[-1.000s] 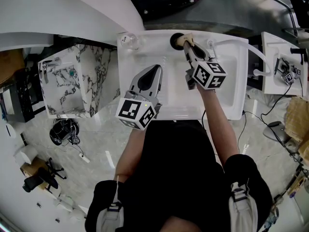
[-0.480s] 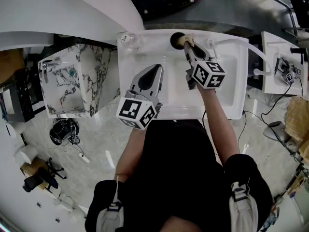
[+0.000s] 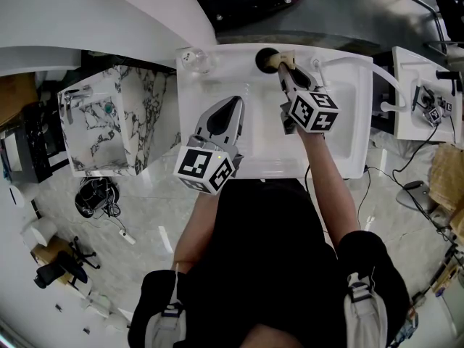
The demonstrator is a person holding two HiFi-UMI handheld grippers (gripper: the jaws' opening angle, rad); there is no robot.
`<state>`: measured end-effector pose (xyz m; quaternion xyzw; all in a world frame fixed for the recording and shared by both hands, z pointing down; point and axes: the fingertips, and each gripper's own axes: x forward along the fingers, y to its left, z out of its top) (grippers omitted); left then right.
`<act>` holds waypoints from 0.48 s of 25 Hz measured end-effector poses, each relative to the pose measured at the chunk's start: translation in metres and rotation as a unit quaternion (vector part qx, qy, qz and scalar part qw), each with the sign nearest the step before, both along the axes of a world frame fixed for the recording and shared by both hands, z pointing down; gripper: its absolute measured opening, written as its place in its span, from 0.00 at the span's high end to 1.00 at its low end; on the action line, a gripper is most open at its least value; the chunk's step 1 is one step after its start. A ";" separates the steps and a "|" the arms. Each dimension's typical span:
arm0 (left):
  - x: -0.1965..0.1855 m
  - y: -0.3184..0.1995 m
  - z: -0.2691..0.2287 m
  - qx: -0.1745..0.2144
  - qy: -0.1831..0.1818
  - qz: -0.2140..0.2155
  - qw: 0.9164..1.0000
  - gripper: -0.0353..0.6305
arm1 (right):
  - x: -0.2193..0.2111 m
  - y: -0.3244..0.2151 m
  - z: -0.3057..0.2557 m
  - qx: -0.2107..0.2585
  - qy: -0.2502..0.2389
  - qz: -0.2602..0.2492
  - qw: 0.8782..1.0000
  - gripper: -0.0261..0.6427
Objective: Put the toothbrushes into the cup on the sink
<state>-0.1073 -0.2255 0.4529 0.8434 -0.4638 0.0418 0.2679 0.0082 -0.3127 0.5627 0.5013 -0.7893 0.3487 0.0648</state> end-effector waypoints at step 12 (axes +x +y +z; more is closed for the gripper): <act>0.004 0.003 -0.005 0.007 0.000 0.002 1.000 0.93 | 0.008 0.007 0.000 -0.007 0.005 0.006 1.000 0.82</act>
